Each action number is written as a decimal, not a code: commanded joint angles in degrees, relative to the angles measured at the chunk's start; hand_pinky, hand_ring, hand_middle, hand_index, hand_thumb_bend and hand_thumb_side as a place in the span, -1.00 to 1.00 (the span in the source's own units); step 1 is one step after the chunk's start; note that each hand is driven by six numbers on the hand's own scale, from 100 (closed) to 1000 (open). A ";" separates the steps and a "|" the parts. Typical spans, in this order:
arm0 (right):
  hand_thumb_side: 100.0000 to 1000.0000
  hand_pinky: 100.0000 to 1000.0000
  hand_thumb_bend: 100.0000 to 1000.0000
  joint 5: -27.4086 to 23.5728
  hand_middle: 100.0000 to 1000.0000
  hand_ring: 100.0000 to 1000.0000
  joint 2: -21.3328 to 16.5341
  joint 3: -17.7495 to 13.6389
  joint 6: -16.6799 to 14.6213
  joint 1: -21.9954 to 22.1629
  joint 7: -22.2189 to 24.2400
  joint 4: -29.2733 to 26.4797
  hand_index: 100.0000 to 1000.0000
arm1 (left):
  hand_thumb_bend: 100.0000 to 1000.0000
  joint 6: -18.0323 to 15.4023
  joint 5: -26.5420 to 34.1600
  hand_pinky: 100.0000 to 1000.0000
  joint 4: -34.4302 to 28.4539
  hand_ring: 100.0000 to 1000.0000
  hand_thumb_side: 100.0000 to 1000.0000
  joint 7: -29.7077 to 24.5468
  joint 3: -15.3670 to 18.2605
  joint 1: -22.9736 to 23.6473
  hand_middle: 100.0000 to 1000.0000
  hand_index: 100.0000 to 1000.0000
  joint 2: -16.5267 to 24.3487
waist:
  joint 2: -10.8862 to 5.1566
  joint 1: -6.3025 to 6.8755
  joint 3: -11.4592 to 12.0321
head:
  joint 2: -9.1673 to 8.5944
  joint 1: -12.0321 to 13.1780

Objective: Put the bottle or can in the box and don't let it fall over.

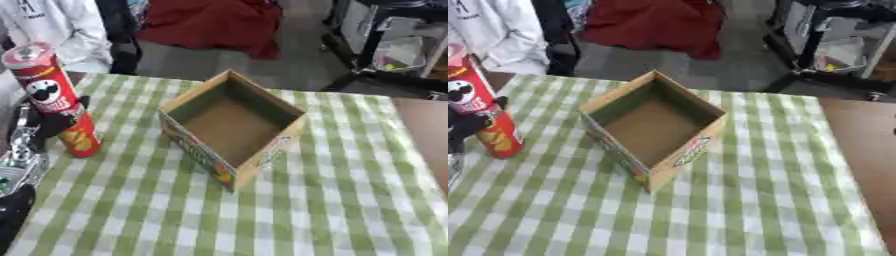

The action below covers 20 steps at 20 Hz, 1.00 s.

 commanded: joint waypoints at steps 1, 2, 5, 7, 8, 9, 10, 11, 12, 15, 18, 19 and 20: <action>0.77 0.72 -0.50 -0.24 0.65 0.70 -1.13 -0.49 -0.10 -0.44 -0.09 -0.53 0.75 | -0.28 0.19 -0.73 0.68 -1.33 0.00 -1.00 0.51 -0.02 -1.22 0.01 0.20 1.73 | -0.95 0.44 -0.08 | 0.06 -0.35; 0.78 0.72 -0.50 -0.23 0.65 0.70 -1.15 -0.51 -0.10 -0.40 -0.08 -0.53 0.75 | -0.30 0.34 -1.04 0.67 -1.76 -0.02 -1.00 0.48 -0.11 -1.23 -0.01 0.17 1.83 | -1.02 0.51 -0.08 | 0.25 -0.61; 0.78 0.72 -0.51 -0.24 0.65 0.70 -1.19 -0.54 -0.13 -0.30 -0.05 -0.54 0.75 | -0.30 1.04 -2.04 0.66 -3.58 -0.05 -1.00 0.74 -0.36 -1.34 -0.06 0.12 2.08 | -1.20 0.68 -0.07 | 0.95 -1.86; 0.78 0.72 -0.51 -0.23 0.65 0.70 -1.23 -0.53 -0.14 -0.24 -0.02 -0.58 0.75 | -0.32 1.64 -2.81 0.65 -5.24 -0.07 -1.00 0.77 -0.61 -1.42 -0.10 0.08 2.25 | -1.30 0.76 -0.07 | 1.32 -2.63; 0.79 0.72 -0.51 -0.21 0.65 0.70 -1.27 -0.53 -0.15 -0.21 0.00 -0.61 0.75 | -0.32 1.93 -3.13 0.65 -6.24 -0.06 -1.00 0.74 -0.72 -1.49 -0.09 0.08 2.30 | -1.37 0.81 -0.07 | 1.49 -2.89; 0.79 0.72 -0.52 -0.20 0.65 0.70 -1.32 -0.54 -0.16 -0.21 0.00 -0.65 0.75 | -0.31 2.22 -3.43 0.65 -7.38 -0.06 -1.00 0.63 -0.90 -1.63 -0.09 0.09 2.37 | -1.44 0.85 -0.06 | 1.68 -3.07; 0.79 0.72 -0.51 -0.20 0.65 0.70 -1.37 -0.55 -0.17 -0.21 0.00 -0.68 0.75 | -0.31 2.58 -3.71 0.65 -8.42 -0.06 -1.00 0.54 -1.06 -1.75 -0.09 0.08 2.41 | -1.49 0.89 -0.05 | 1.83 -3.18; 0.79 0.72 -0.52 -0.19 0.65 0.70 -1.42 -0.54 -0.19 -0.22 0.01 -0.72 0.75 | -0.31 2.93 -3.92 0.65 -9.61 -0.06 -1.00 0.40 -1.35 -2.02 -0.09 0.08 2.45 | -1.58 0.95 -0.06 | 2.06 -3.29; 0.79 0.73 -0.52 -0.17 0.65 0.70 -1.46 -0.53 -0.20 -0.23 0.01 -0.76 0.75 | -0.31 3.37 -3.99 0.64 -10.76 -0.06 -1.00 0.26 -1.67 -2.32 -0.09 0.09 2.44 | -1.66 0.99 -0.07 | 2.26 -3.41; 0.80 0.73 -0.52 -0.13 0.65 0.70 -1.57 -0.45 -0.17 -0.26 0.06 -0.81 0.75 | 0.06 5.15 -3.93 0.63 -14.35 -0.06 -1.00 -0.20 -3.00 -4.16 -0.10 0.08 2.07 | -1.96 1.14 -0.06 | 2.78 -3.86; 0.80 0.73 -0.53 -0.09 0.65 0.70 -1.53 -0.35 -0.09 -0.30 0.13 -0.73 0.76 | -0.36 7.27 -4.01 0.62 -17.27 -0.06 -1.00 -1.08 -4.91 -6.95 -0.09 0.08 0.96 | -2.29 1.31 -0.10 | 3.20 -4.18; 0.80 0.73 -0.53 -0.08 0.66 0.70 -1.51 -0.33 -0.09 -0.33 0.16 -0.72 0.76 | -0.36 8.00 -4.07 0.62 -18.01 -0.06 -1.00 -1.42 -5.63 -8.06 -0.09 0.08 0.39 | -2.40 1.37 -0.15 | 3.24 -4.26; 0.80 0.73 -0.53 -0.07 0.66 0.70 -1.49 -0.32 -0.09 -0.37 0.18 -0.70 0.76 | -0.36 8.66 -4.20 0.62 -18.54 -0.06 -1.00 -1.77 -6.30 -9.14 -0.09 0.08 -0.22 | -2.49 1.44 -0.20 | 3.26 -4.36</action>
